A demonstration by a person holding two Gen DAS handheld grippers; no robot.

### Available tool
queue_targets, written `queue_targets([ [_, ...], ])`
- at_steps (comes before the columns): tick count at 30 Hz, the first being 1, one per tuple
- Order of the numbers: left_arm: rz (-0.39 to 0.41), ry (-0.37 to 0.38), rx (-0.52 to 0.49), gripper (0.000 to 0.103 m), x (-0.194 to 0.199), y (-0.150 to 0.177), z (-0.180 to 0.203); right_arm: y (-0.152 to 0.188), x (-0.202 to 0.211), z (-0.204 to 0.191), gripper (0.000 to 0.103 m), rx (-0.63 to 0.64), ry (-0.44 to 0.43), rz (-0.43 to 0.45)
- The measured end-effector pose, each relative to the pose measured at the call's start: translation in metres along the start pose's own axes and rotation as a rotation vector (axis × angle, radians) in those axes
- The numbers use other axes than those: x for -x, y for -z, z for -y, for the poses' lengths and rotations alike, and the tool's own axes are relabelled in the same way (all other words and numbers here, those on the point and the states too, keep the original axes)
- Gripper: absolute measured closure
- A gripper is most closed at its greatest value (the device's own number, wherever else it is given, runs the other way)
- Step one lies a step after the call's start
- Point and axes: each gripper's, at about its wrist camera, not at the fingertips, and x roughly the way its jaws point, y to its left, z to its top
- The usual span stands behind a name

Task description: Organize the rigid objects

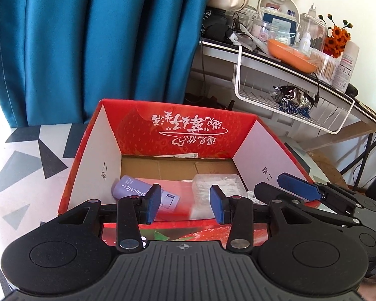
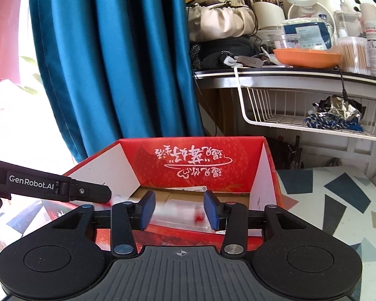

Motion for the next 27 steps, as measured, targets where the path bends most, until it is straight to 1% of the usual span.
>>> queue_targets([
  [2, 0.006, 0.001, -0.003, 0.055, 0.002, -0.001, 0.0, -0.001, 0.001, -0.002, 0.058, 0.007, 0.004, 0.001],
  [3, 0.01, -0.002, -0.002, 0.05, 0.004, -0.001, 0.0, -0.002, 0.002, -0.003, 0.053, 0.01, 0.006, 0.002],
  [4, 0.017, -0.006, 0.0, 0.043, 0.007, -0.002, -0.001, -0.003, 0.004, -0.004, 0.051, 0.012, 0.008, 0.005],
  [5, 0.024, -0.008, 0.002, 0.039, 0.01, -0.002, -0.001, -0.004, 0.007, -0.005, 0.046, 0.013, 0.01, 0.008],
  [6, 0.026, -0.013, 0.003, 0.029, 0.012, -0.002, -0.002, -0.005, 0.009, -0.006, 0.039, 0.015, 0.013, 0.01],
  [7, 0.026, -0.023, 0.003, 0.018, 0.015, -0.003, -0.002, -0.007, 0.012, -0.007, 0.036, 0.017, 0.017, 0.013],
  [9, 0.031, -0.042, 0.0, 0.009, 0.022, -0.004, -0.002, -0.01, 0.018, -0.009, 0.02, 0.021, 0.028, 0.017],
  [10, 0.041, -0.055, -0.006, 0.008, 0.027, -0.004, -0.002, -0.012, 0.022, -0.01, 0.017, 0.021, 0.033, 0.021],
  [12, 0.06, -0.074, -0.013, 0.004, 0.038, -0.005, -0.002, -0.017, 0.03, -0.012, 0.001, 0.021, 0.038, 0.024],
  [15, 0.089, -0.087, 0.01, 0.002, 0.058, -0.006, -0.004, -0.026, 0.041, -0.015, 0.0, 0.018, 0.028, 0.019],
  [16, 0.096, -0.1, 0.019, 0.0, 0.065, -0.006, -0.004, -0.029, 0.046, -0.015, 0.0, 0.01, 0.022, 0.02],
  [19, 0.121, -0.122, 0.015, 0.0, 0.088, -0.008, -0.004, -0.039, 0.06, -0.018, 0.0, -0.022, 0.01, 0.025],
  [21, 0.117, -0.144, 0.015, 0.0, 0.103, -0.01, -0.003, -0.045, 0.071, -0.024, 0.0, -0.026, 0.017, 0.03],
  [22, 0.112, -0.147, 0.025, 0.0, 0.112, -0.011, -0.003, -0.049, 0.076, -0.028, 0.0, -0.019, 0.026, 0.029],
  [25, 0.134, -0.141, 0.052, 0.0, 0.142, -0.01, -0.004, -0.058, 0.094, -0.041, 0.0, 0.025, 0.038, 0.04],
  [27, 0.148, -0.16, 0.059, 0.0, 0.162, -0.008, -0.003, -0.064, 0.108, -0.049, 0.0, 0.037, 0.041, 0.054],
])
